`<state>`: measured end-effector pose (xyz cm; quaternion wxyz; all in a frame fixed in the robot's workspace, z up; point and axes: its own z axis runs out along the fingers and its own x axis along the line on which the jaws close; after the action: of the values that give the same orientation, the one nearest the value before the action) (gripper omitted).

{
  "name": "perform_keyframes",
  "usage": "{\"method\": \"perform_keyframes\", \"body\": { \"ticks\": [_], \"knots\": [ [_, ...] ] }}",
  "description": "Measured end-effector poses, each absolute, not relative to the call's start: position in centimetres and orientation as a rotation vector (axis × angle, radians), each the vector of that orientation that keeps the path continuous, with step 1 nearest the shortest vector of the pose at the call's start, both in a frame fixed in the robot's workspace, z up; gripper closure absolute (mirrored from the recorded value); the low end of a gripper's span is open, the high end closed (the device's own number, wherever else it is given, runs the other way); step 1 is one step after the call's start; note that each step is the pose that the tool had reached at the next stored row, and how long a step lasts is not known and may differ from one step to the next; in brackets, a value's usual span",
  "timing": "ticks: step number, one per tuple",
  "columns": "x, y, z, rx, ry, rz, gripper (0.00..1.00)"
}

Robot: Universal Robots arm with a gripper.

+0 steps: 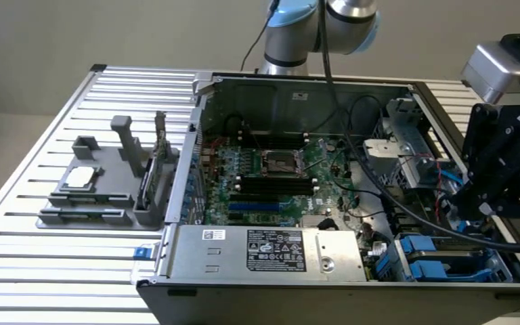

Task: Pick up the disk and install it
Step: 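Insert the disk into the insertion slot, then insert the first disk wire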

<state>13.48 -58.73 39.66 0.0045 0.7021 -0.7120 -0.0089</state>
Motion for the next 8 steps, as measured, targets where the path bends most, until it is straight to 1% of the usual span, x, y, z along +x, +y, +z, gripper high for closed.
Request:
{"method": "perform_keyframes", "body": {
  "ticks": [8],
  "knots": [
    [13.61, -58.72, 39.66, 2.2, -2.23, -0.027, 0.74]
  ]
}}
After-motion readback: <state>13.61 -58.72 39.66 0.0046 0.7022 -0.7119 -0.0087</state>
